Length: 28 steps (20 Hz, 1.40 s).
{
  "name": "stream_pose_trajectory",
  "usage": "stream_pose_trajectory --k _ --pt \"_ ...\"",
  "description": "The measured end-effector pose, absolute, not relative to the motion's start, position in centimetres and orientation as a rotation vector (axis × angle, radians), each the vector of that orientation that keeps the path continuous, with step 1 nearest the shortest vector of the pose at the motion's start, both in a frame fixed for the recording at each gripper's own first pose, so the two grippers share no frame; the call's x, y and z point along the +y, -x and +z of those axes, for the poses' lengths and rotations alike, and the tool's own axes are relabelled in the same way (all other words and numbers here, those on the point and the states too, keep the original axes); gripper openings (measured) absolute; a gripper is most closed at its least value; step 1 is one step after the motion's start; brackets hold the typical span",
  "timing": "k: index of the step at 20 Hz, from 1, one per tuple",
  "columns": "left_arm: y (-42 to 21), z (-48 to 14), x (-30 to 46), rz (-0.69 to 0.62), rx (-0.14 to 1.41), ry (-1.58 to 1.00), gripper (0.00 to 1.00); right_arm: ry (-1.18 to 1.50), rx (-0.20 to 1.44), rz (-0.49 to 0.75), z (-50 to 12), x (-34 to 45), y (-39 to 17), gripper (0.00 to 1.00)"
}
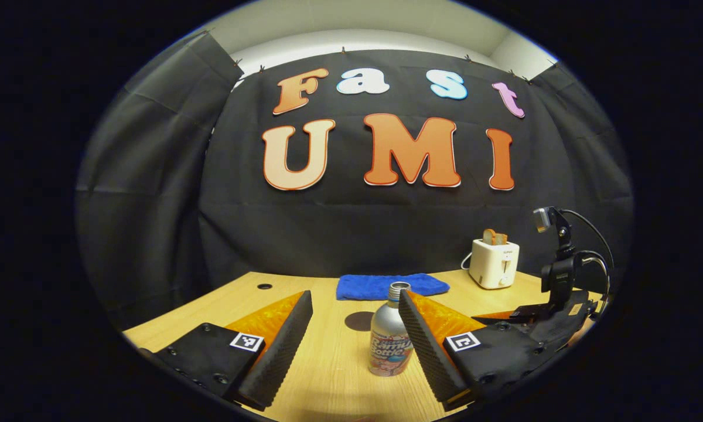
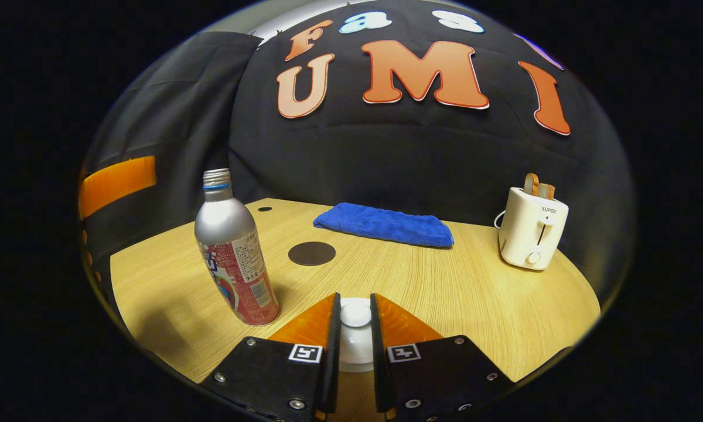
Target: Open the teacup lid with one hand, grasp the water bottle and pour water into the teacup with the other hand; after pouring, place the water bottle on the coaster and then close the teacup lid.
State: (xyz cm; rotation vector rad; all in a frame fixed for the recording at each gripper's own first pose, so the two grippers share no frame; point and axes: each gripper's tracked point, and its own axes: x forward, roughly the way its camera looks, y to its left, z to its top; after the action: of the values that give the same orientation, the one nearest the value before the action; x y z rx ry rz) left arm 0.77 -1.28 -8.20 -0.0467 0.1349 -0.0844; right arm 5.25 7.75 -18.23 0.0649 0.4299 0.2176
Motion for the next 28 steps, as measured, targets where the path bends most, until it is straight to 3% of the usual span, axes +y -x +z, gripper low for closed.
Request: stream_pose_trajectory --k 1,2,12,27,28 --pt "-0.9 -8.5 -1.4 -0.092 0.139 0.052 0.94 -0.074 0.433 0.220 -18.2 7.8 -5.3 0.25" --pt "-1.0 -9.2 -1.7 -0.098 0.150 0.052 1.00 -0.081 0.431 0.224 -18.1 7.9 -5.3 0.24" --pt "-2.3 -14.4 -4.7 -0.194 0.268 0.113 0.98 -0.096 0.340 0.206 -14.2 5.7 -4.7 0.24" --pt "-5.0 -20.7 -6.0 -0.184 0.431 0.117 1.00 -0.054 0.286 0.113 -11.8 -0.7 -2.3 0.24" --pt "-5.1 -20.8 -5.8 -0.172 0.439 0.104 0.94 -0.057 0.286 0.102 -11.9 -1.4 -2.0 0.24"
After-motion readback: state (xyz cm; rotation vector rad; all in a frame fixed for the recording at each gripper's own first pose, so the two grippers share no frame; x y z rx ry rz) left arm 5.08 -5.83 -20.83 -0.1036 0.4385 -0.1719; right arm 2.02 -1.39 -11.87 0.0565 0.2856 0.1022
